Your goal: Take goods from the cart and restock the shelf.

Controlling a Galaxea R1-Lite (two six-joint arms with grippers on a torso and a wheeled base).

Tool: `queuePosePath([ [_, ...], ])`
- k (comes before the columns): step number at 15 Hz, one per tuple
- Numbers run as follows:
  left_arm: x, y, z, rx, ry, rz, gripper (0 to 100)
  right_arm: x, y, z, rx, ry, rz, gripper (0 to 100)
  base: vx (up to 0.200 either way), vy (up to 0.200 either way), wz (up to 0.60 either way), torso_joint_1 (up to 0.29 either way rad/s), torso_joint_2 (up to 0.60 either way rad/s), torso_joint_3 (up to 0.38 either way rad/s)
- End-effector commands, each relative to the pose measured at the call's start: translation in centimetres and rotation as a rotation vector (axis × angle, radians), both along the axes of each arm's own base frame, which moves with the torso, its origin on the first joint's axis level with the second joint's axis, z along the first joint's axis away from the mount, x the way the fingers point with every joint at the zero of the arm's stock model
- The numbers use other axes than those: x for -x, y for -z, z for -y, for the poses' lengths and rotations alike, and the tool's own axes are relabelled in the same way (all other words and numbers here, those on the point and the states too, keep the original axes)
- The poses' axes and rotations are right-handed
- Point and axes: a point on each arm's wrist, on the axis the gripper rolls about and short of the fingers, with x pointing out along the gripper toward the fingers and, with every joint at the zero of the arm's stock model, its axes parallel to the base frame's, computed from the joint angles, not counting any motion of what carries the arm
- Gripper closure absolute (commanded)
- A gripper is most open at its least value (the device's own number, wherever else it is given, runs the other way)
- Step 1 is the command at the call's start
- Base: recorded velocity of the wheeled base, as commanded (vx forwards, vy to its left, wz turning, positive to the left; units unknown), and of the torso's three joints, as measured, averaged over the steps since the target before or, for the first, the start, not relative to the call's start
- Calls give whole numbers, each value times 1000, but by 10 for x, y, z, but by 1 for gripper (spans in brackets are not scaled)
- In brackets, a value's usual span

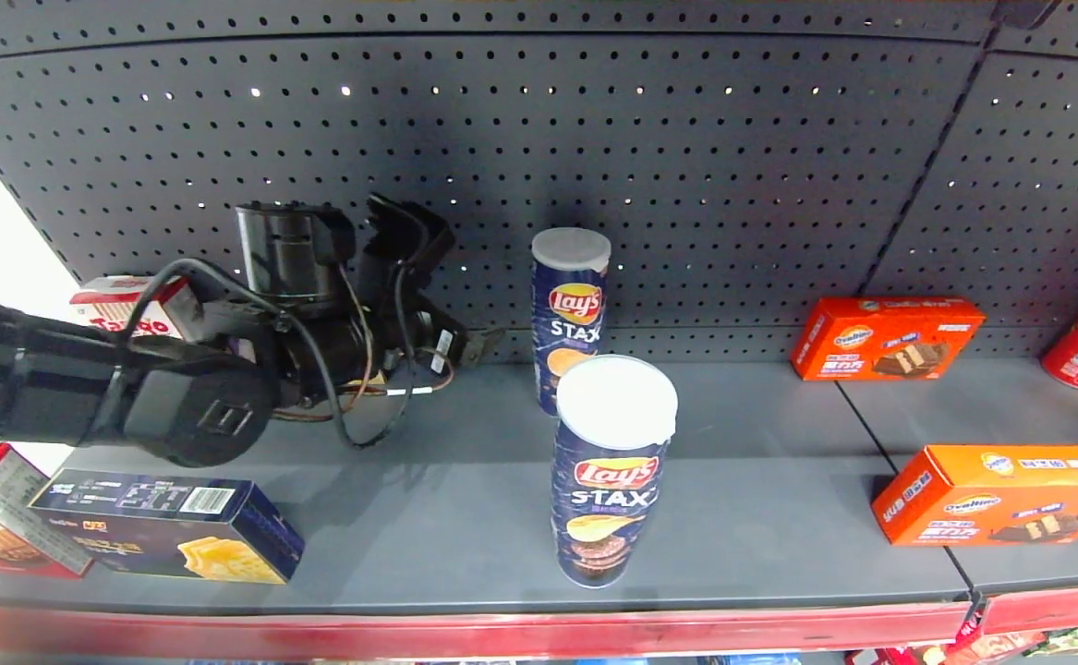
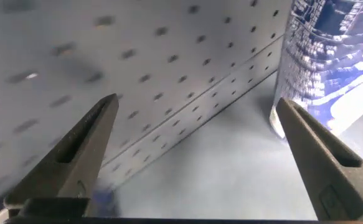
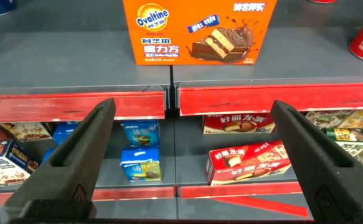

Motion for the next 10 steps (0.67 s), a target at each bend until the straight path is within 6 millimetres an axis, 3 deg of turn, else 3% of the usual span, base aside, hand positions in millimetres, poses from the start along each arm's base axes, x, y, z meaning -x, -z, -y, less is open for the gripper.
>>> queuePosePath([
  [1,57,-38,-28,66,-28,72,0,0,0,0,0,-1,-1,0,0,0,0,0,0,0],
  [4,115,-66,-50,172,-85,145,0,0,0,0,0,-1,-1,0,0,0,0,0,0,0],
  [6,149,-72,-67,218,-135,182,0,0,0,0,0,-1,-1,0,0,0,0,0,0,0],
  [7,165,-71,-75,232,-146,196,0,0,0,0,0,1,-1,0,0,0,0,0,0,0],
  [8,195,-64,-87,242,-162,221,0,0,0,0,0,-1,-1,0,0,0,0,0,0,0],
  [10,220,-49,-100,239,-206,231,0,0,0,0,0,-1,-1,0,0,0,0,0,0,0],
])
